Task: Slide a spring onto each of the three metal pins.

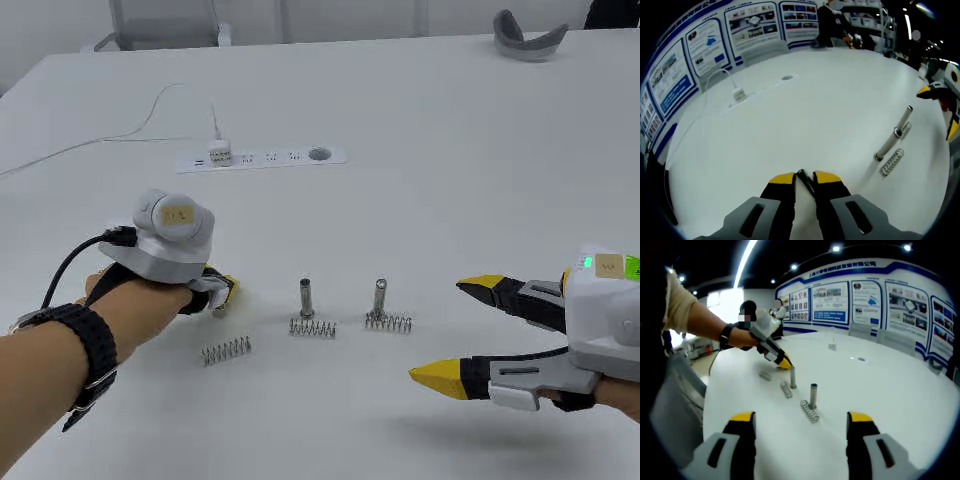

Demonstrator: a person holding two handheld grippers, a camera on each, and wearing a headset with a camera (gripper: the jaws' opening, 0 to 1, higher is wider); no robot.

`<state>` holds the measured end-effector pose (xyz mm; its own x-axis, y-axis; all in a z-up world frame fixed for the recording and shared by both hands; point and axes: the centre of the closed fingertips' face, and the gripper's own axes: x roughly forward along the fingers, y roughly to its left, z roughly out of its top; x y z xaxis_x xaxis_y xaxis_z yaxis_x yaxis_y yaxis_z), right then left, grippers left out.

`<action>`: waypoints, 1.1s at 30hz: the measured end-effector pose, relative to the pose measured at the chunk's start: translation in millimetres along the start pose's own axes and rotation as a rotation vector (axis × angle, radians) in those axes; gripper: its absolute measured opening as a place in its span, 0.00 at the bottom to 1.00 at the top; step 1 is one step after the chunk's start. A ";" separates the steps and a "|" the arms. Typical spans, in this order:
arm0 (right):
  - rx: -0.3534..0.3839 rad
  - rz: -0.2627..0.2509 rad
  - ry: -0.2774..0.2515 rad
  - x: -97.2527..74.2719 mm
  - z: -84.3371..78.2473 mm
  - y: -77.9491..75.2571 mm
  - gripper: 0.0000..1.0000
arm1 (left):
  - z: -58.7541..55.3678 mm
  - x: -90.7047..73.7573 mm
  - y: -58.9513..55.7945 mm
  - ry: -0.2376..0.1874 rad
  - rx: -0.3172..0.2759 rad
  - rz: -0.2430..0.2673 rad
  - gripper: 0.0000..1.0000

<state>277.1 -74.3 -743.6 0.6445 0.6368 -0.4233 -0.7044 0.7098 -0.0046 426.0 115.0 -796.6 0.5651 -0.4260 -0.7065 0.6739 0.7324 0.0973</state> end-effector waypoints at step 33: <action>0.013 0.001 0.004 0.9 -1.4 1.6 0.75 | -5.3 0.4 -1.1 0.071 0.001 0.014 0.08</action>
<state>276.1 -73.0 -745.3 0.6427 0.6362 -0.4268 -0.7009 0.7132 0.0077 422.9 116.8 -800.7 0.5396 -0.3768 -0.7529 0.6664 0.7377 0.1085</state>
